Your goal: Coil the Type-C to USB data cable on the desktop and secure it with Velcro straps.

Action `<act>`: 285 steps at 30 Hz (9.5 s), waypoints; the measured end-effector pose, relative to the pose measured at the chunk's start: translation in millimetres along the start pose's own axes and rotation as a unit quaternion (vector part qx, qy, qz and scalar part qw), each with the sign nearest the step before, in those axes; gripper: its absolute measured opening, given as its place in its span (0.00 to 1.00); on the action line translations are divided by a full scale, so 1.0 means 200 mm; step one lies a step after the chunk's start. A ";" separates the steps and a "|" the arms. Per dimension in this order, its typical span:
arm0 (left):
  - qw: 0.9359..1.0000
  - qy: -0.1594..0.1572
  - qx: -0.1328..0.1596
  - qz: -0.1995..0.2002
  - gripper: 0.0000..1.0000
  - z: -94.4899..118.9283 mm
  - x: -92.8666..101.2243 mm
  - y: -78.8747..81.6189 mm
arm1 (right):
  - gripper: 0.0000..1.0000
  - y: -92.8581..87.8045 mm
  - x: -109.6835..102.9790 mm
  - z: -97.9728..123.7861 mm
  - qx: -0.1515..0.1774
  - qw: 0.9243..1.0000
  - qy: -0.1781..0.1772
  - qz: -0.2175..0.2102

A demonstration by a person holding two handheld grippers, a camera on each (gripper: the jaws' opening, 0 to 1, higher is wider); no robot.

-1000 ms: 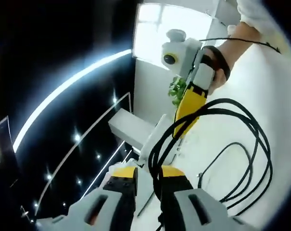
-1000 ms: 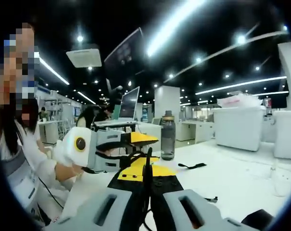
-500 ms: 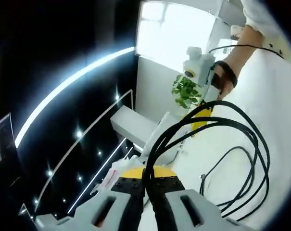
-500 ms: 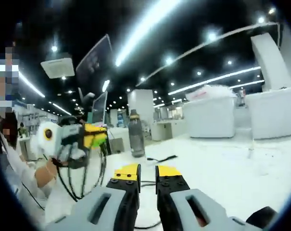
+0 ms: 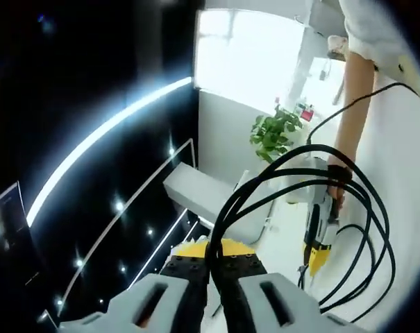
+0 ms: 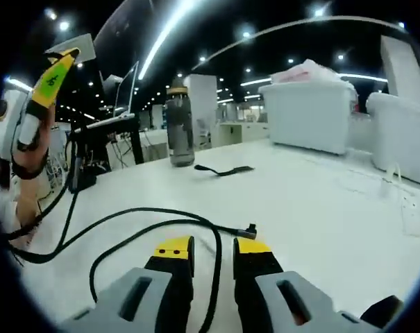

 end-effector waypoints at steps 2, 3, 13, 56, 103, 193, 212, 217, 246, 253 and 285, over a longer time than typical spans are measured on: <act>1.000 0.003 0.006 0.000 0.05 0.01 -0.02 0.03 | 0.10 -0.01 0.02 -0.03 -0.025 0.999 -0.012 0.029; 1.000 0.002 0.008 0.004 0.05 0.02 -0.02 0.04 | 0.03 -0.01 0.02 -0.02 -0.032 0.998 -0.020 0.054; 0.992 -0.041 -0.087 0.079 0.05 0.07 0.05 -0.16 | 0.02 0.33 -0.06 0.41 0.147 0.988 -0.046 0.024; 0.994 -0.025 -0.051 0.097 0.04 -0.02 0.07 -0.18 | 0.11 0.51 -0.11 0.70 0.280 0.956 0.019 -0.088; 0.940 -0.033 -0.060 0.335 0.13 -0.04 0.18 -0.17 | 0.02 0.72 -0.47 0.46 0.335 0.930 0.146 -0.048; 0.758 -0.323 -0.148 0.547 0.03 0.14 0.23 -0.34 | 0.14 0.53 -0.34 0.48 0.185 0.960 0.206 -0.028; 0.734 -0.221 -0.136 0.628 0.04 0.40 0.10 -0.52 | 0.25 0.34 0.00 -0.84 0.040 0.945 0.006 0.326; 0.727 -0.222 -0.139 0.634 0.03 0.39 0.11 -0.49 | 0.02 0.41 0.01 -0.89 0.050 0.949 0.014 0.310; 0.654 -0.329 -0.116 0.671 0.03 0.02 0.50 -0.07 | 0.16 0.06 -0.08 0.91 0.215 0.974 -0.053 0.037; 0.754 -0.300 -0.153 0.564 0.08 -0.10 0.66 -0.20 | 0.16 0.11 -0.21 0.94 0.246 0.968 0.012 0.041; 0.875 -0.331 -0.179 0.304 0.03 -0.02 0.72 -0.29 | 0.01 0.10 -0.27 0.42 0.032 0.965 0.029 0.259</act>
Point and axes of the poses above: the point that each gripper's makers call its tool centre point, and the gripper's own axes: z roughly backward along the fingers, x roughly to its right, y roughly out of its top, the point moved 5 cm from there along z, roughly backward along the fingers, and after that the axes turned 7 degrees about y, right-handed, at the moved point
